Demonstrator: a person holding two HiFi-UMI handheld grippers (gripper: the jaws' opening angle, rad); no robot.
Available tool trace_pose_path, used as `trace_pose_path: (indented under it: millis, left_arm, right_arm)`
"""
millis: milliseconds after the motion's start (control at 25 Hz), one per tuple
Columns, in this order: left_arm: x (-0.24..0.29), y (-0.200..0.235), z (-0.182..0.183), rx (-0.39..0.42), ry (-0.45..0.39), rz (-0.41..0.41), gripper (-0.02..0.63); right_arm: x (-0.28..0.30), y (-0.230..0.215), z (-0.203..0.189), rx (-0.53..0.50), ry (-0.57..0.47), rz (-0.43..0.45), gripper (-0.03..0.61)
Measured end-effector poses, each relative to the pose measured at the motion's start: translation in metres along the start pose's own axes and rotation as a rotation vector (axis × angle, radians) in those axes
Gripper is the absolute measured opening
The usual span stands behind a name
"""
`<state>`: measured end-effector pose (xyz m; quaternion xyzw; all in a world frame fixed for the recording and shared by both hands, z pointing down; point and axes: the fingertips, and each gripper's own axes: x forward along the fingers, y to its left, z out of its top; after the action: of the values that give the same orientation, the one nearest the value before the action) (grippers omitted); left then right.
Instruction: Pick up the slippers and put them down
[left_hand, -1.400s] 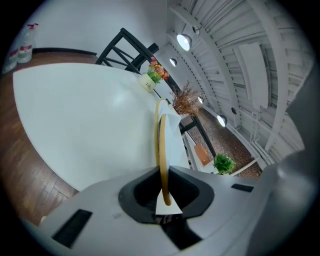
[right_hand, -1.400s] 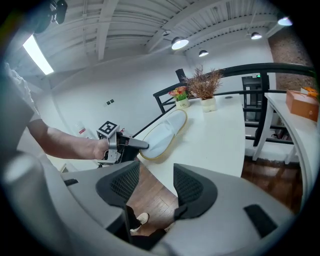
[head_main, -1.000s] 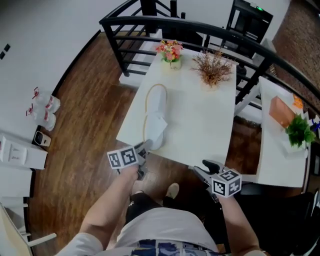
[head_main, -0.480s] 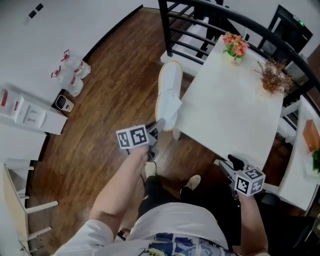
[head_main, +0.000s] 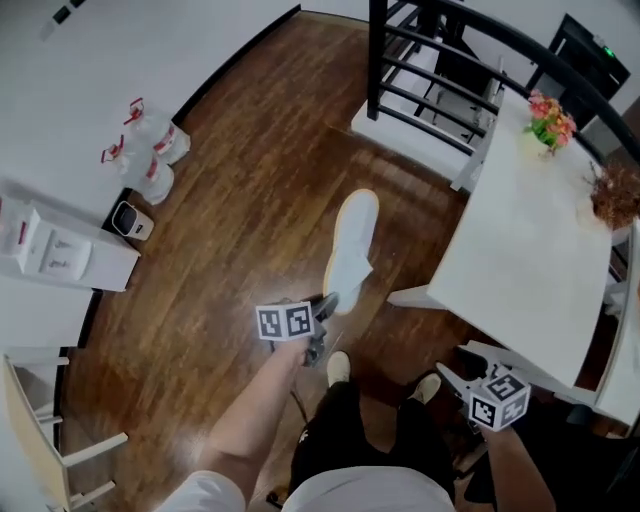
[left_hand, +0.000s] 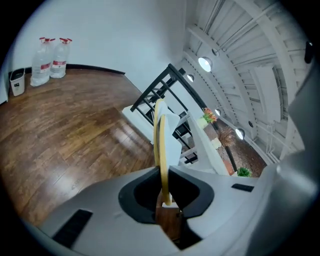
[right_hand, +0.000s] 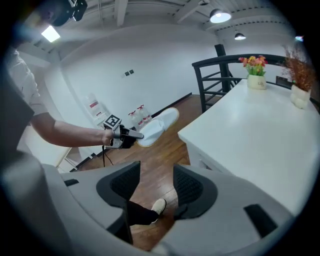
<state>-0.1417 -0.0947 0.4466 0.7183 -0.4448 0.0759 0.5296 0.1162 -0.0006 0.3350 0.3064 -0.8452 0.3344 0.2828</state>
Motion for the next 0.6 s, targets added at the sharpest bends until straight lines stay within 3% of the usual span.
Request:
trace_pose_path:
  millis: [320,600]
  left_arm:
    - [0.102,0.159,-0.053,-0.069,0.053,0.019,0.034]
    - [0.175,0.296,-0.157,-0.083,0.084,0.033,0.034]
  right_arm:
    - [0.187,-0.015,-0.035,-0.054,0.118,0.106,0.227]
    - [0.378,-0.053,-0.148,-0.089,0.244,0.155,0.225]
